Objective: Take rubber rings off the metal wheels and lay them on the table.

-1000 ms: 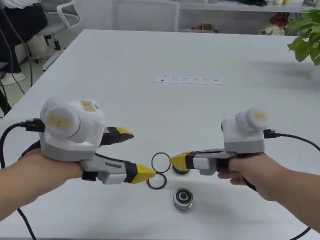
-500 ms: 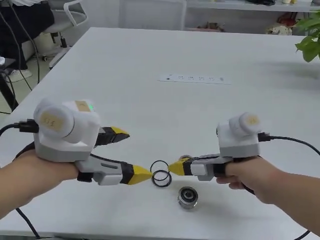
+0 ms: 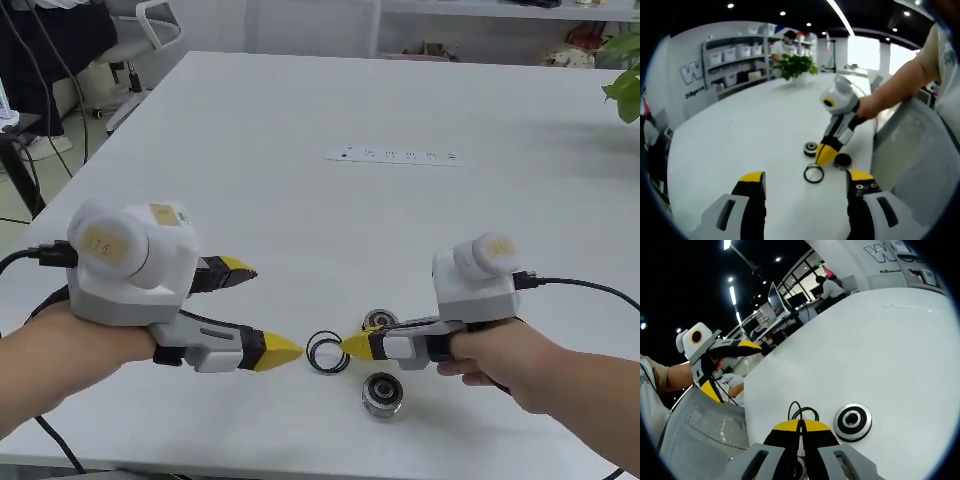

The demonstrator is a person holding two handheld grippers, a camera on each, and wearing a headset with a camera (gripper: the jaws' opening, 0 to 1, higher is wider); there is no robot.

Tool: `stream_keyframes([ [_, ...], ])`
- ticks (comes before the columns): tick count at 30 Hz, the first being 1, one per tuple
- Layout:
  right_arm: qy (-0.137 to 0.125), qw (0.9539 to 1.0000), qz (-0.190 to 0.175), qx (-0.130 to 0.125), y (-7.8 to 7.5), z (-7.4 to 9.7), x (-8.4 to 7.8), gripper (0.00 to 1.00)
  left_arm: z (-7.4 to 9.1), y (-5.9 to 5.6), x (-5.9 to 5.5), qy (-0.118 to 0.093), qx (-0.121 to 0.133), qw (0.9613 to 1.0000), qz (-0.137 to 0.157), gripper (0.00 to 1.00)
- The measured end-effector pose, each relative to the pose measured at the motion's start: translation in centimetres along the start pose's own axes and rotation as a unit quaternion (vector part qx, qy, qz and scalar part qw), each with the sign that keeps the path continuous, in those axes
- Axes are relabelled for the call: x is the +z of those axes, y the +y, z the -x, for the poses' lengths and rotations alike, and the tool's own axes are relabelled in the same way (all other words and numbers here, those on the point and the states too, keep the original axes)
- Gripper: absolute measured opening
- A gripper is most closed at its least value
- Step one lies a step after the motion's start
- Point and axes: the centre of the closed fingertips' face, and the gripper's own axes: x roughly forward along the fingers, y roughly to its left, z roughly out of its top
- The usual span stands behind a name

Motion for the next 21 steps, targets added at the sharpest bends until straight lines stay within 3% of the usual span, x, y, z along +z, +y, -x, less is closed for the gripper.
stream_keyframes([
  [9, 0.005, 0.9999, -0.009, -0.011, -0.42, -0.02, -0.47, 0.01, -0.01, -0.12, -0.22, 0.003, -0.002, 1.0, 0.008, 0.65],
  [21, -0.005, 0.9999, -0.007, -0.012, -0.13, 0.43, 0.1, 0.06, -0.01, -0.2, -0.48, 0.008, -0.003, 0.9999, 0.009, 0.65],
])
